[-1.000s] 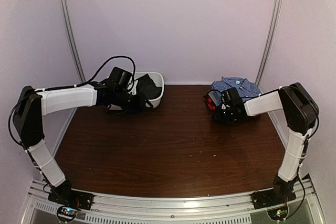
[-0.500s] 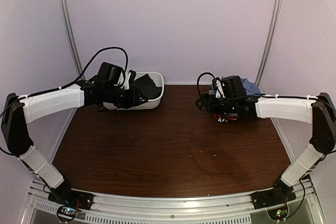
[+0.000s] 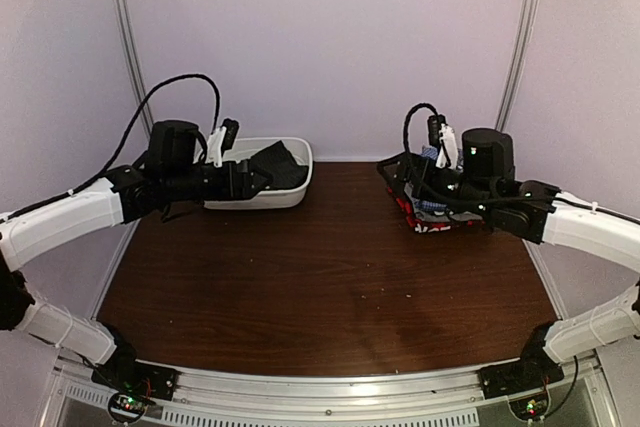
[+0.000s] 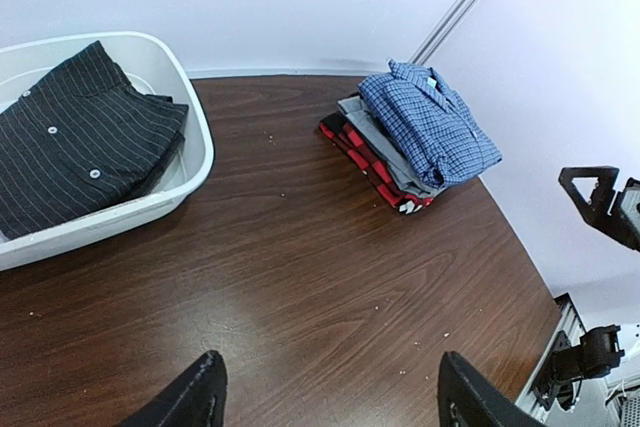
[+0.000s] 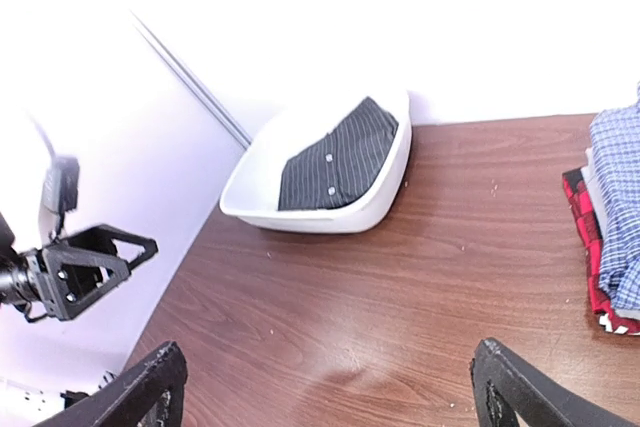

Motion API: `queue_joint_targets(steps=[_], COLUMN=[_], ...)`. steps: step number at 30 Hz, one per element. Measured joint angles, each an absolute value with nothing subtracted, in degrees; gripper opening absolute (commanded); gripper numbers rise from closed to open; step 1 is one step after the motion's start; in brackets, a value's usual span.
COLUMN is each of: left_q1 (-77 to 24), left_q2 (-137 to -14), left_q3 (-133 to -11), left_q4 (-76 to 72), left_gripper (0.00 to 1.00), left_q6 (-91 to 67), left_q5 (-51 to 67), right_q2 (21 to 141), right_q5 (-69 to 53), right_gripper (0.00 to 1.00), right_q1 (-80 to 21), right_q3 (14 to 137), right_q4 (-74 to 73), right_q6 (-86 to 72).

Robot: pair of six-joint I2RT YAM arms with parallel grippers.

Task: Fold and stack the long sleeve shirts
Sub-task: Reset both arms

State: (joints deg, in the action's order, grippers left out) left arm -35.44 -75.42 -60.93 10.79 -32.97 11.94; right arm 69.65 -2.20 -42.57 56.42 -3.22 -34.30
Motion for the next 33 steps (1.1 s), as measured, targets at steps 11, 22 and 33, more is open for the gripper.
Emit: queue_joint_targets(steps=[11, 22, 33], left_q1=[-35.48, -35.48, -35.48], left_q2=[-65.89, -64.27, -64.4], left_q3=[-53.69, -52.29, -53.69], left_q4=[8.8, 8.6, 9.13], left_gripper=[0.86, 0.97, 0.98], left_q6=[-31.53, -30.87, -29.76], left_q5=[9.65, 7.33, 4.43], right_q2=[59.24, 59.37, 61.3], right_q5=[4.1, 5.61, 5.61], right_gripper=[1.0, 1.0, 1.0], right_q1=[-42.76, -42.76, -42.76], right_q3=[55.0, 55.02, 55.05], right_q4=[-7.68, -10.76, -11.14], right_q6=[-33.21, -32.71, -33.04])
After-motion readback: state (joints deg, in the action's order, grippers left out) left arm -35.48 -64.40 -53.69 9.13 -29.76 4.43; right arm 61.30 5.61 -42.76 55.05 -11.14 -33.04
